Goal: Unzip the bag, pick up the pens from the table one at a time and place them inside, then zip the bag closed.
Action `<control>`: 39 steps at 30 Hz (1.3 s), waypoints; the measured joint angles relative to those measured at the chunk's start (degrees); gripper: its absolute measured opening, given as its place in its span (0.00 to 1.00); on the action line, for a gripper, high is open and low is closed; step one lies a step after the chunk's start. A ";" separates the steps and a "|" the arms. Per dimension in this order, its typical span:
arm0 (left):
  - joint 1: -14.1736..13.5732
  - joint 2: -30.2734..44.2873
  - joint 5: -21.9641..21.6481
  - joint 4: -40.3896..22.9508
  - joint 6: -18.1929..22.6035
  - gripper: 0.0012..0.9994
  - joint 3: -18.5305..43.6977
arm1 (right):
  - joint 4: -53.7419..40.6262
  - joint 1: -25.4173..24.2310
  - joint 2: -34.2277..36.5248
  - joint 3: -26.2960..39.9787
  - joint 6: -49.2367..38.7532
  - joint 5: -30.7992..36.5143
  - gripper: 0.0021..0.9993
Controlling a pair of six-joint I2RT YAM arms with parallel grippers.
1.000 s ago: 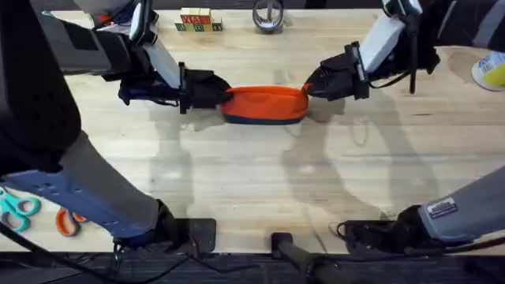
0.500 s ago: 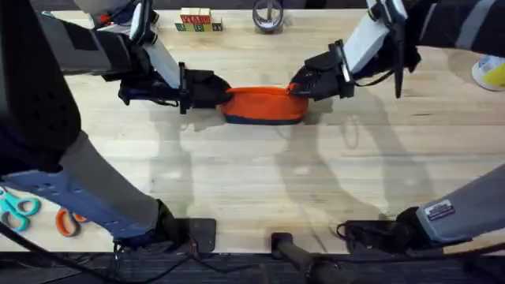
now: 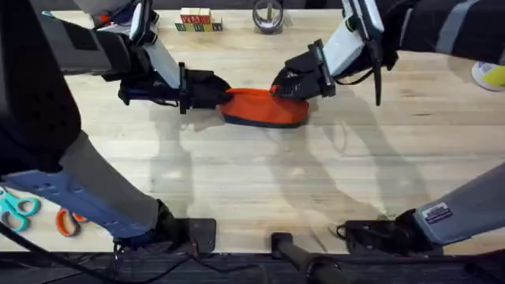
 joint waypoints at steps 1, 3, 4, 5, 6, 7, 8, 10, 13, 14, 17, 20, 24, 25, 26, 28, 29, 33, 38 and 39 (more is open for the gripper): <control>0.00 0.00 0.00 0.00 0.00 0.04 0.00 | 0.68 0.32 0.01 0.00 0.01 0.04 0.03; 0.00 0.00 0.00 0.00 -0.01 0.04 0.00 | 1.82 0.89 0.01 0.00 0.01 0.32 0.03; 0.00 0.00 0.00 0.00 -0.01 0.04 0.00 | 2.46 1.17 0.00 0.00 0.21 0.61 0.03; 0.00 0.00 0.00 0.00 0.00 0.04 0.00 | 3.25 1.48 0.01 0.00 0.47 0.96 0.03; 0.00 0.00 0.00 0.01 0.00 0.04 0.00 | 4.03 1.82 0.01 0.00 0.85 1.31 0.03; 0.00 0.00 0.00 0.04 -0.01 0.04 0.00 | 4.86 2.17 0.01 0.00 1.32 1.53 0.03; 0.00 0.00 0.00 0.02 0.00 0.04 0.00 | 5.66 2.50 0.03 0.00 1.77 1.75 0.03; 0.00 0.00 0.00 0.04 0.00 0.04 0.00 | 7.58 3.24 0.25 0.00 2.75 2.00 0.03; 0.00 0.00 0.00 0.04 0.00 0.04 0.00 | 10.38 4.35 1.42 0.04 4.46 1.78 0.03; 0.00 0.00 0.00 0.03 0.00 0.04 0.00 | 11.44 4.75 1.88 0.10 5.05 1.70 0.03; 0.00 0.00 -0.02 0.03 0.00 0.04 0.00 | 13.79 5.87 2.85 0.20 6.65 1.45 0.03; -0.01 0.00 -0.02 0.02 0.00 0.04 0.00 | 16.43 6.80 2.98 0.22 8.44 1.33 0.03; 0.00 0.00 -0.02 0.02 0.00 0.04 0.00 | 18.64 7.47 3.05 0.22 10.45 1.69 0.03; 0.00 0.00 -0.02 0.02 0.00 0.04 0.00 | 18.97 7.61 3.07 0.22 10.85 1.86 0.03; 0.00 0.00 0.00 0.03 -0.01 0.04 0.00 | 19.37 7.76 3.07 0.22 11.19 2.06 0.03; -0.02 0.00 0.00 0.04 0.00 0.04 0.00 | 19.99 8.07 3.09 0.24 11.85 2.44 0.03; 0.00 0.00 -0.01 0.03 0.00 0.04 0.00 | 20.28 8.23 3.09 0.24 12.10 2.68 0.03; 0.00 0.00 0.00 0.04 0.00 0.04 0.00 | 21.96 9.06 3.18 0.24 12.84 3.36 0.03; 0.00 0.00 -0.02 0.04 0.00 0.04 0.00 | 24.84 10.28 4.51 0.29 14.76 3.45 0.03; 0.00 0.00 -0.04 0.03 0.00 0.04 0.00 | 24.93 10.45 4.76 0.31 15.05 3.43 0.03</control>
